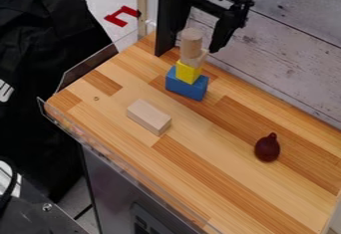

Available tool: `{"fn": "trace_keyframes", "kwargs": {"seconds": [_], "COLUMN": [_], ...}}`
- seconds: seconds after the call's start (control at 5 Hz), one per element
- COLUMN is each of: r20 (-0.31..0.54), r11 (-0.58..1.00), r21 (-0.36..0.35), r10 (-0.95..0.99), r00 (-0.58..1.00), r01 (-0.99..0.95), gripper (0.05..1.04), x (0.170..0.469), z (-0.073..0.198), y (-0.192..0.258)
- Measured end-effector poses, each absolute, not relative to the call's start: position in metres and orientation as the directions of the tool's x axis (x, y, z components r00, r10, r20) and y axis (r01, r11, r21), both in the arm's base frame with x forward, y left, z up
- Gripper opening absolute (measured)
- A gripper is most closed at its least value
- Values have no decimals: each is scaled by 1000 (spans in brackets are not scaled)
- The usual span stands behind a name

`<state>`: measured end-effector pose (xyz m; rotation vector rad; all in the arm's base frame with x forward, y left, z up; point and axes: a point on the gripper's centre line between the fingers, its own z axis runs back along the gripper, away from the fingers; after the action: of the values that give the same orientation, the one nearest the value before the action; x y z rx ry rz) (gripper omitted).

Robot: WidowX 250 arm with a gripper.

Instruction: Move the cylinder to the right side of the table

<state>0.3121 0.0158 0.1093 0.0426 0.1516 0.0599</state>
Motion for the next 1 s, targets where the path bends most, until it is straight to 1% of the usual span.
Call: {"fn": "trace_keyframes", "kwargs": {"seconds": [0.2, 0.8, 1.0], "r20": [-138, -138, -166], "r11": [999, 997, 997], "r21": [7, -25, -37], "r10": [54, 68, 58], "r00": [989, 988, 984], "r01": [-54, -72, -66], "gripper": [999, 999, 999], "x": [319, 331, 333], "z": [105, 100, 90], "y": [24, 38, 37]}}
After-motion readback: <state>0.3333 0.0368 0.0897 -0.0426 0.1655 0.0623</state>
